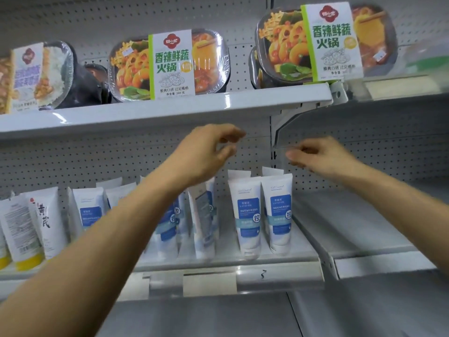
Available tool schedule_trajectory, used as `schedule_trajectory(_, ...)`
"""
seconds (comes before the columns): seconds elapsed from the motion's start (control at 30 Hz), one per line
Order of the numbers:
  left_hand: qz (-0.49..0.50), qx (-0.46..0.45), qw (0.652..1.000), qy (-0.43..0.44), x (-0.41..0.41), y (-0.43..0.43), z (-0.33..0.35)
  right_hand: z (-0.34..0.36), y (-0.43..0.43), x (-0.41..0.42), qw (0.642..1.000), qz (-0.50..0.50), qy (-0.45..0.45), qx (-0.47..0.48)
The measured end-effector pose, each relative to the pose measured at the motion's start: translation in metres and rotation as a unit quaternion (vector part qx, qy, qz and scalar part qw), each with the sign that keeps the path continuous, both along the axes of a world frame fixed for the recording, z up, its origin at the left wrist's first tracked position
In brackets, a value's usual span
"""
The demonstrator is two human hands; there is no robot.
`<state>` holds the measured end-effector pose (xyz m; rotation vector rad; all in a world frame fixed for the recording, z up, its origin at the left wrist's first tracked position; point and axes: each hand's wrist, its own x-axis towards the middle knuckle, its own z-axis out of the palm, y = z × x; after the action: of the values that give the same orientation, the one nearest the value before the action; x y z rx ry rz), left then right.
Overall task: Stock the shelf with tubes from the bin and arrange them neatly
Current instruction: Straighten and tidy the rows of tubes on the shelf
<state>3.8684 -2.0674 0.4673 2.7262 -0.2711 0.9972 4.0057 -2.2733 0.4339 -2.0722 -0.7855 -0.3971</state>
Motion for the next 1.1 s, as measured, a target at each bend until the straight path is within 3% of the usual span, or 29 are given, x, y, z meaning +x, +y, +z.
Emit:
schedule_trajectory(0.17,0.003,0.075,0.969,0.235,0.072,0.023,0.025,0.031,0.027,0.019,0.974,-0.025,0.073,-0.215)
schedule_trajectory(0.3,0.013,0.096,0.942,0.322,0.097,0.027,0.018,0.032,0.038,0.025,0.954,0.028,0.099,-0.281)
schedule_trajectory(0.6,-0.025,0.0,0.953,0.303,0.112,0.038,0.002,0.019,0.041,0.039,0.965,0.084,0.101,-0.227)
schedule_trajectory(1.1,-0.063,-0.033,0.955,0.288,0.109,0.035,-0.004,0.017,0.041,0.04,0.965,0.104,0.096,-0.221)
